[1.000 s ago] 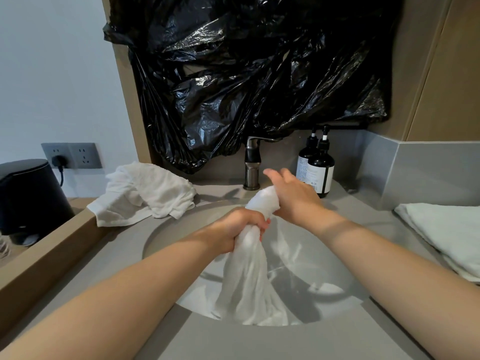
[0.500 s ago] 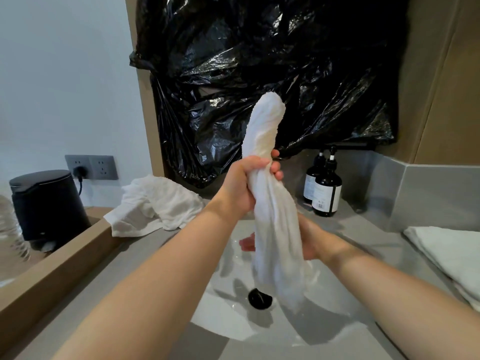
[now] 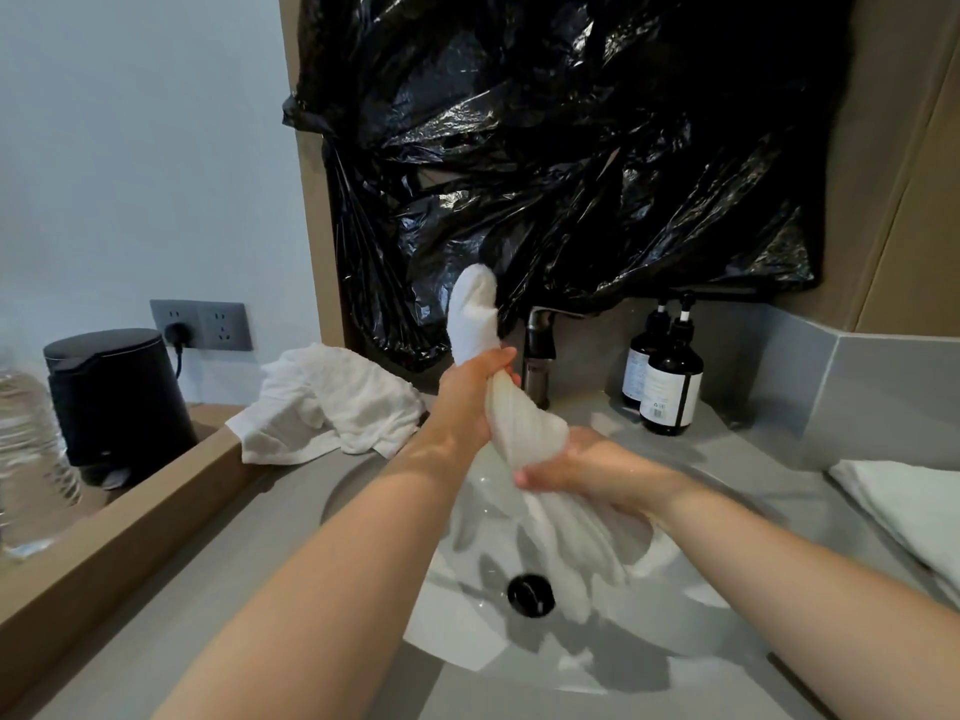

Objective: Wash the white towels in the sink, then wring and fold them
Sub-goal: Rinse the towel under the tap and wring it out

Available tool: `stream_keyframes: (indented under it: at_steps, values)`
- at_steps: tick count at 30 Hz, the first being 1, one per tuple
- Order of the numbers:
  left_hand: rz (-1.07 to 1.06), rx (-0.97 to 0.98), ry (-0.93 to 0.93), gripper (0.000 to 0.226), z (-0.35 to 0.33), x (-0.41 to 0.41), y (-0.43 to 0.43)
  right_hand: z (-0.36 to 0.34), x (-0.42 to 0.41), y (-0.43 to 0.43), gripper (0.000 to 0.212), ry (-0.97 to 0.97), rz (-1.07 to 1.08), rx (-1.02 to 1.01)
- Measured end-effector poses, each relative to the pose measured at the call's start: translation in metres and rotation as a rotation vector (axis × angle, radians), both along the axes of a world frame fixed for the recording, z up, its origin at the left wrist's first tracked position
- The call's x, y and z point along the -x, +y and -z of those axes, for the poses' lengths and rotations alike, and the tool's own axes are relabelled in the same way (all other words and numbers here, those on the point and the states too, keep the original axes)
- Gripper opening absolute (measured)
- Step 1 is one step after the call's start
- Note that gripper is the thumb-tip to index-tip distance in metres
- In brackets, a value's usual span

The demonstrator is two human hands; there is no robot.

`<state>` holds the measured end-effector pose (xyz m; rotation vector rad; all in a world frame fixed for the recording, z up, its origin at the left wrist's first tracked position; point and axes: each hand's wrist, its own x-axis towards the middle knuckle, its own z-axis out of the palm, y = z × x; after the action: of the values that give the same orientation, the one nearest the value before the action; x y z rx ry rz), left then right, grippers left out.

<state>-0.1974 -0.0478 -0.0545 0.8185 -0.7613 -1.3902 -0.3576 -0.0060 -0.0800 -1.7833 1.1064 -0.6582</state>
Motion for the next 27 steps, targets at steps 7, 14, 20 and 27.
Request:
stream_keyframes:
  at_steps: [7, 14, 20, 27]
  values:
    - [-0.286, -0.193, -0.051, 0.028, 0.031, 0.011, -0.006, 0.022, -0.028, -0.006, 0.026, 0.716, 0.345, 0.449]
    - [-0.5, -0.321, -0.049, 0.018, 0.041, 0.033, 0.003, 0.039, -0.022, -0.008, 0.04, 1.019, 0.28, 0.687]
    - [-0.193, -0.209, 0.005, 0.019, 0.041, 0.02, 0.004, 0.028, -0.02, -0.003, 0.029, 0.901, 0.353, 0.585]
    - [0.175, -0.159, -0.048, 0.072, 0.045, 0.009, 0.013, 0.003, -0.006, -0.002, 0.037, 0.6, 0.329, 0.404]
